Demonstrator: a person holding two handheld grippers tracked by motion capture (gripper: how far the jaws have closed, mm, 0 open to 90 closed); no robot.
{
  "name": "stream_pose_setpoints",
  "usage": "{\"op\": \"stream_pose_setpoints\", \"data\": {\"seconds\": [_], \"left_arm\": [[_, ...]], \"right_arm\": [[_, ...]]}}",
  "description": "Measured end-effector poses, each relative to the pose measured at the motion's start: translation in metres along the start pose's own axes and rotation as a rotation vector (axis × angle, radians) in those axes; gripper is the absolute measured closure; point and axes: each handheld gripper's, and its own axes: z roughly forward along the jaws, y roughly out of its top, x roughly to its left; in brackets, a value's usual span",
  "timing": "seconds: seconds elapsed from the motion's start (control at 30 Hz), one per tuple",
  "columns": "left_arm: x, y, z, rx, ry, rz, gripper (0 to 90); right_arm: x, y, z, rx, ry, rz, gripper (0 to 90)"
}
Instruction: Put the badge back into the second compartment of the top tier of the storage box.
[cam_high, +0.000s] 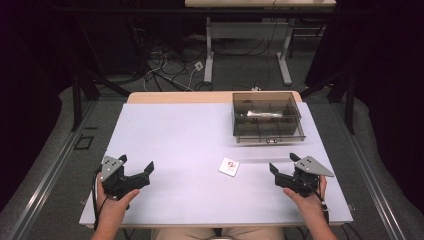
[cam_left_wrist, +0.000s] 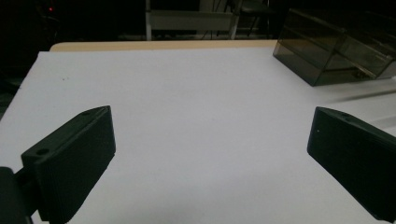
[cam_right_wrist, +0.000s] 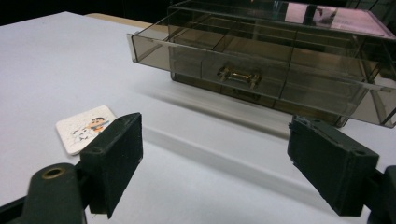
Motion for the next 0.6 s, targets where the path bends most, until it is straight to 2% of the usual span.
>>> {"op": "stream_pose_setpoints", "data": {"seconds": [0.07, 0.23, 0.27, 0.3, 0.33, 0.43, 0.6], "left_arm": [[-0.002, 0.000, 0.000, 0.013, -0.015, -0.011, 1.3], [-0.005, 0.000, 0.000, 0.022, -0.001, 0.011, 3.3], [-0.005, 0.000, 0.000, 0.030, 0.002, 0.021, 3.5], [-0.006, -0.001, 0.000, 0.031, -0.001, 0.016, 3.4], [-0.006, -0.002, 0.001, 0.031, -0.004, 0.012, 3.4], [-0.008, -0.003, 0.002, 0.046, 0.002, 0.024, 3.4], [-0.010, -0.006, 0.002, 0.060, -0.017, 0.023, 2.9]], "right_arm": [[-0.001, 0.000, 0.001, -0.002, -0.001, -0.009, 18.1], [0.000, 0.000, 0.003, 0.011, 0.011, -0.003, 18.4], [0.001, 0.000, 0.004, 0.005, 0.018, 0.003, 18.7], [0.001, 0.001, 0.005, 0.014, 0.022, -0.008, 18.8], [0.002, 0.002, 0.006, 0.006, 0.026, 0.005, 18.9], [0.005, 0.005, 0.009, 0.008, 0.048, -0.012, 19.0], [0.012, 0.013, 0.012, 0.003, 0.089, -0.019, 19.7]]}}
